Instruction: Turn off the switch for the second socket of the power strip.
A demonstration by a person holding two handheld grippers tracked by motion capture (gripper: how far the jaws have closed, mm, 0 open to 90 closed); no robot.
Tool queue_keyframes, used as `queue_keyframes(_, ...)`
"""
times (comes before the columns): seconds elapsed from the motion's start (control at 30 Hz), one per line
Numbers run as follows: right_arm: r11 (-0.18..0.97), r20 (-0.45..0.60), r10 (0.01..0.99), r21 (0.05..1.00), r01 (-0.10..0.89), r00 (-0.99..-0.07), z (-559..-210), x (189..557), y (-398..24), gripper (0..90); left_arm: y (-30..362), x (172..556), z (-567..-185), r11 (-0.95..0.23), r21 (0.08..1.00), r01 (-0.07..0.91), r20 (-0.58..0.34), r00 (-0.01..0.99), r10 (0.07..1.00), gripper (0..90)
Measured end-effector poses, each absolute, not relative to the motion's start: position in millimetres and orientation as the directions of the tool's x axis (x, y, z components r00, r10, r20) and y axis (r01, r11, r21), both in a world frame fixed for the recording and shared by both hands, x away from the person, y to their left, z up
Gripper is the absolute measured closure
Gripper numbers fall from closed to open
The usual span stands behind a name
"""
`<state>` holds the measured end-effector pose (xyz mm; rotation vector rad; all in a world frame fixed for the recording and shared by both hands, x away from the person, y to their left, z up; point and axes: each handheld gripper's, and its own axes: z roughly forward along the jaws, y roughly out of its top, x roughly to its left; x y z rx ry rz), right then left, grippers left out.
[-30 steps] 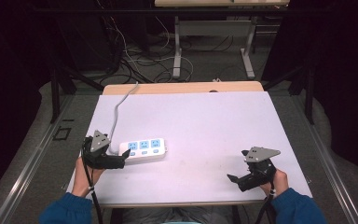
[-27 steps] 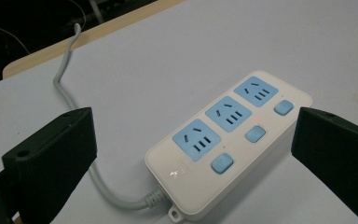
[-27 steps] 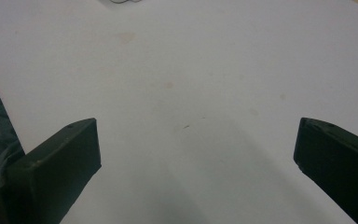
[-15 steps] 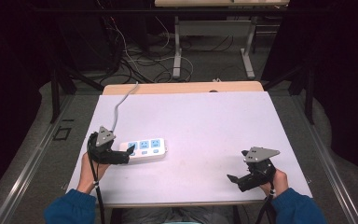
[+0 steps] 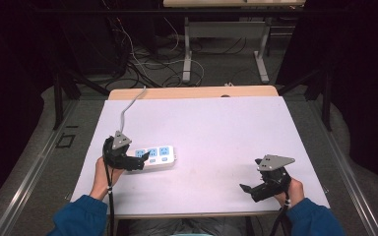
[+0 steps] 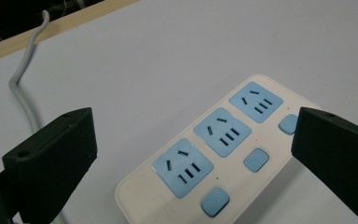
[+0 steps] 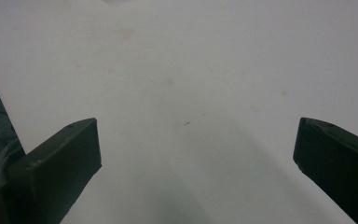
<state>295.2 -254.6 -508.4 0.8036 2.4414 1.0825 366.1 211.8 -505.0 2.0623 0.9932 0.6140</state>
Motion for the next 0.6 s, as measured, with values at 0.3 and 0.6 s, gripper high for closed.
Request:
queue_keyframes(0.3,0.54,-0.087,0.622,0.768,0.346,-0.778,-509.4,296.4,-255.2,0.9,205.1,373.0,-511.4,-0.437,0.777,0.452,0.092,0.606,0.79,0.0)
queue_keyframes(0.6,0.54,-0.08,0.621,0.765,0.351,-0.78,-509.9,296.1,-253.9,0.9,203.3,376.2,-515.8,-0.431,0.771,0.469,0.063,0.617,0.785,0.0)
